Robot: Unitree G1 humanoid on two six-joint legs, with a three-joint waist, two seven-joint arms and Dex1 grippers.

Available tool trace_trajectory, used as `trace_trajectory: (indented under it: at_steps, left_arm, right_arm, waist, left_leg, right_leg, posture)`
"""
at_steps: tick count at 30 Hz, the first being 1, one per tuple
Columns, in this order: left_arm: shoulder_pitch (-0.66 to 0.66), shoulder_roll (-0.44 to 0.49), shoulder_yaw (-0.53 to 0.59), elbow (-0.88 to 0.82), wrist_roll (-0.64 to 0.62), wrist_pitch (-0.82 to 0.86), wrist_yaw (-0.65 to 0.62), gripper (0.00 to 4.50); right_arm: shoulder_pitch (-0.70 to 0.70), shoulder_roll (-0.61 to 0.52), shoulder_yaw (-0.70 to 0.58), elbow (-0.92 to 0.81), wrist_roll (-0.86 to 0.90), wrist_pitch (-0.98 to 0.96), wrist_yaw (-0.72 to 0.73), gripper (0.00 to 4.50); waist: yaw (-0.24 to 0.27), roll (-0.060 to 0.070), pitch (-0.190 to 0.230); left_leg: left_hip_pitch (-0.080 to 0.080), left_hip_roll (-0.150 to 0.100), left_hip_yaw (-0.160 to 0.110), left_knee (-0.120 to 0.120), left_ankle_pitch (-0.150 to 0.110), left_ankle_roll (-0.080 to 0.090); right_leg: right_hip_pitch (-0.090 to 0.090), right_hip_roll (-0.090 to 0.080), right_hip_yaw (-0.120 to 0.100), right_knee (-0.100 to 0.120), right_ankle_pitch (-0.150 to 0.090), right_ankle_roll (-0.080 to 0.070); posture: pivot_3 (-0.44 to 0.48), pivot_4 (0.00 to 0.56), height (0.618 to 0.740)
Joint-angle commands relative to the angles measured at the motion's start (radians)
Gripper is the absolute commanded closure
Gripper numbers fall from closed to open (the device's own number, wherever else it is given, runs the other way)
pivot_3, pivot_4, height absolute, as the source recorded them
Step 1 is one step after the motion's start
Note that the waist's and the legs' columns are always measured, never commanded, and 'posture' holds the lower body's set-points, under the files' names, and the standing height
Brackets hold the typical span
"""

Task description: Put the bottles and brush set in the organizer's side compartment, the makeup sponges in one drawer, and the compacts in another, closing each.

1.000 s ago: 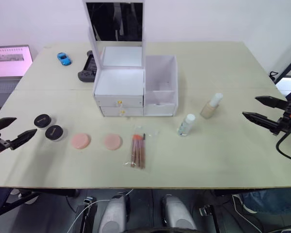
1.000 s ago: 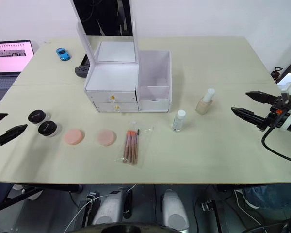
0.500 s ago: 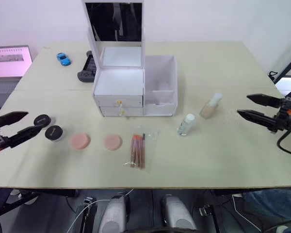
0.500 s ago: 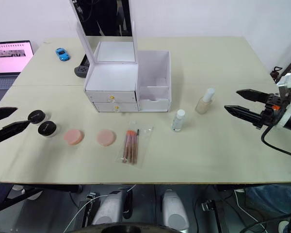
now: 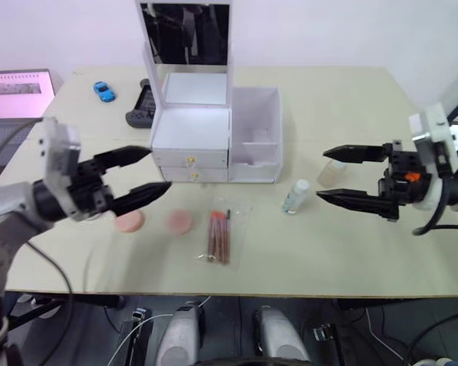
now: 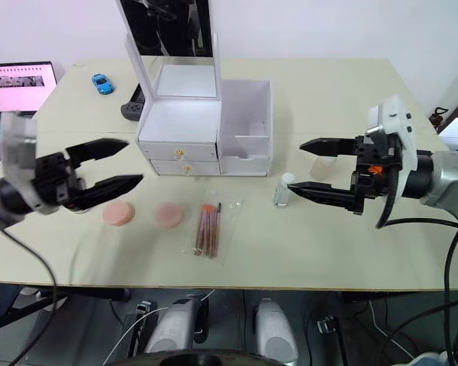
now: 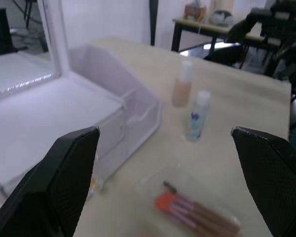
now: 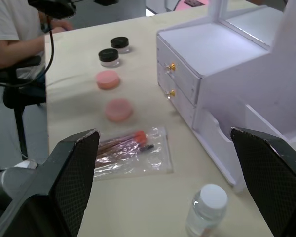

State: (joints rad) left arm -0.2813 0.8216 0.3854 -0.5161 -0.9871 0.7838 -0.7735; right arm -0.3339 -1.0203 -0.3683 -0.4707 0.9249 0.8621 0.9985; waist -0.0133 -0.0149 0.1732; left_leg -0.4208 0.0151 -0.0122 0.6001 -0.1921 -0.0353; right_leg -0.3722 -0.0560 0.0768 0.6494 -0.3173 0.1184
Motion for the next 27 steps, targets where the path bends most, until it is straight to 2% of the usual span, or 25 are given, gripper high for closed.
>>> trace_trajectory:
  at_steps: [1, 4, 7, 10, 13, 18, 27]
  left_arm:
    - [-0.075, 0.001, -0.04, -0.013, -0.022, 0.023, 0.059, 0.0]
    - [-0.107, 0.017, -0.067, -0.002, -0.013, 0.025, 0.041, 0.0]
    - [-0.23, 0.047, -0.192, 0.036, 0.049, 0.061, 0.02, 0.0]
    - [-0.306, 0.038, -0.235, 0.029, 0.02, 0.083, 0.002, 0.0]
    - [-0.351, 0.027, -0.252, 0.019, -0.009, 0.112, -0.002, 0.0]
    - [-0.365, 0.034, -0.251, -0.015, -0.063, 0.153, -0.009, 0.0]
    - [-0.334, 0.023, -0.221, -0.067, -0.099, 0.171, 0.064, 0.0]
  right_arm:
    - [0.024, 0.024, -0.053, -0.085, 0.052, 0.026, -0.101, 0.04]
    - [0.058, 0.037, -0.091, -0.113, 0.106, 0.081, -0.194, 0.04]
    - [0.202, 0.059, -0.235, -0.047, 0.072, 0.133, -0.28, 0.04]
    - [0.3, 0.073, -0.276, -0.002, -0.039, 0.034, -0.267, 0.04]
    - [0.35, 0.071, -0.244, 0.052, -0.158, -0.074, -0.256, 0.04]
    - [0.283, 0.114, -0.077, 0.214, -0.331, -0.253, -0.262, 0.04]
    - [0.041, 0.191, 0.104, 0.448, -0.452, -0.329, -0.271, 0.04]
  waist:
    - [-0.002, 0.0, 0.0]
    - [-0.005, 0.0, 0.0]
    - [0.009, -0.004, -0.002]
    - [0.012, -0.004, -0.002]
    - [0.002, -0.004, -0.002]
    - [-0.02, -0.002, -0.002]
    - [-0.027, -0.002, -0.002]
  left_leg:
    - [0.0, 0.0, 0.0, 0.0, 0.0, 0.0]
    - [0.0, -0.001, 0.0, 0.0, 0.0, 0.0]
    - [-0.002, -0.001, -0.004, 0.002, 0.0, 0.0]
    - [-0.005, 0.0, -0.006, 0.008, -0.001, 0.002]
    - [-0.005, 0.0, -0.006, 0.01, -0.001, 0.002]
    - [-0.004, 0.002, -0.006, 0.01, -0.002, 0.003]
    - [-0.005, 0.002, -0.007, 0.011, -0.002, 0.003]
  right_leg:
    - [0.0, 0.0, 0.0, 0.0, 0.0, 0.0]
    - [-0.001, 0.001, 0.0, 0.0, 0.0, 0.0]
    - [0.001, 0.005, -0.001, 0.0, 0.0, 0.0]
    - [0.002, 0.006, -0.004, 0.0, 0.0, -0.001]
    - [0.002, 0.007, -0.003, 0.0, 0.0, -0.001]
    - [0.002, 0.011, -0.003, 0.001, 0.0, -0.001]
    - [0.002, 0.01, -0.003, 0.003, 0.0, -0.001]
  posture:
    - [0.0, 0.15, 0.737]
    - [0.0, 0.15, 0.737]
    - [0.0, 0.15, 0.737]
    - [0.0, 0.15, 0.737]
    - [0.0, 0.15, 0.737]
    - [0.0, 0.15, 0.737]
    - [0.0, 0.15, 0.737]
